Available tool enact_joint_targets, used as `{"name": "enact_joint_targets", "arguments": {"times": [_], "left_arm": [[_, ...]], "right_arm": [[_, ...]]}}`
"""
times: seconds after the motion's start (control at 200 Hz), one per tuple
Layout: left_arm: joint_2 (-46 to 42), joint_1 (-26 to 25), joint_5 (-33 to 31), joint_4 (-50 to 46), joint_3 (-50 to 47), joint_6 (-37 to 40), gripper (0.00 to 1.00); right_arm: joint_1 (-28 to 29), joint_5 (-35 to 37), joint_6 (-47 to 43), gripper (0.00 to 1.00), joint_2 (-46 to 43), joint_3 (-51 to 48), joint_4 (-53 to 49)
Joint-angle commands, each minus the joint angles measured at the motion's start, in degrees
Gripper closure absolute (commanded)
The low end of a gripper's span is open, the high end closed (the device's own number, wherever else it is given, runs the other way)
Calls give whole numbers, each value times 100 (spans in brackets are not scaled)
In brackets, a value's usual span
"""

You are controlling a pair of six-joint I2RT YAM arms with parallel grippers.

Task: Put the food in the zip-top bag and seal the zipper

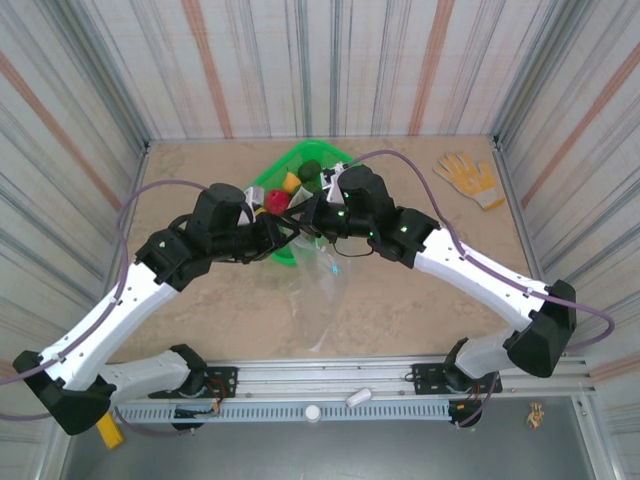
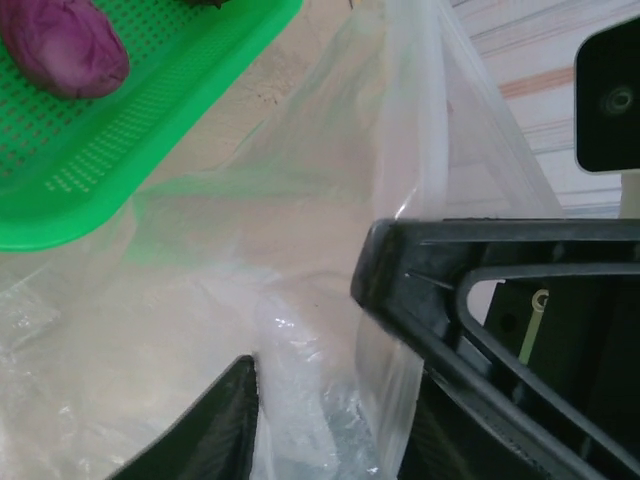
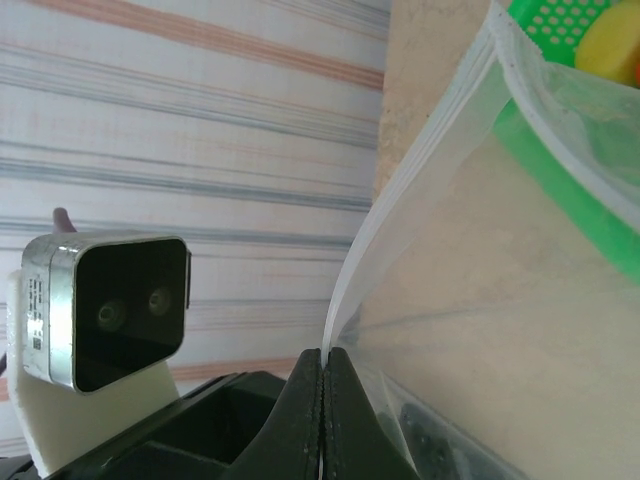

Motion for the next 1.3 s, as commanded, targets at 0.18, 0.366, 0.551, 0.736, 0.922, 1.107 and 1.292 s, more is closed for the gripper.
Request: {"name": "enact_joint_targets", "arguments": {"times": [0.18, 0.366, 0.551, 0.736, 0.922, 1.107, 1.292], "left_arm": [[125, 24, 74, -217, 302, 281, 94], [94, 33, -120, -553, 394, 628, 100], [89, 41, -182, -920, 480, 1051, 100], [60, 50, -339, -1435, 802, 1471, 100], [50, 103, -479, -1911, 1224, 1837, 100], [-121, 222, -1566, -2658, 1617, 2072, 100], [-518, 553, -1832, -2779, 1591, 2292, 100]], "right_arm": [[67, 13, -571, 99, 49, 119, -94], [39, 30, -1282, 64, -133, 322, -569], [-242, -18, -2099, 53, -586, 589, -1311], [-557, -71, -2943, 50, -833, 922, -2389], [-685, 137, -3511, 49, -892, 1072, -3004], [-1070, 792, -3289, 43, -752, 659, -2875], [-1547, 1060, -3083, 39, -225, 233, -2374]]}}
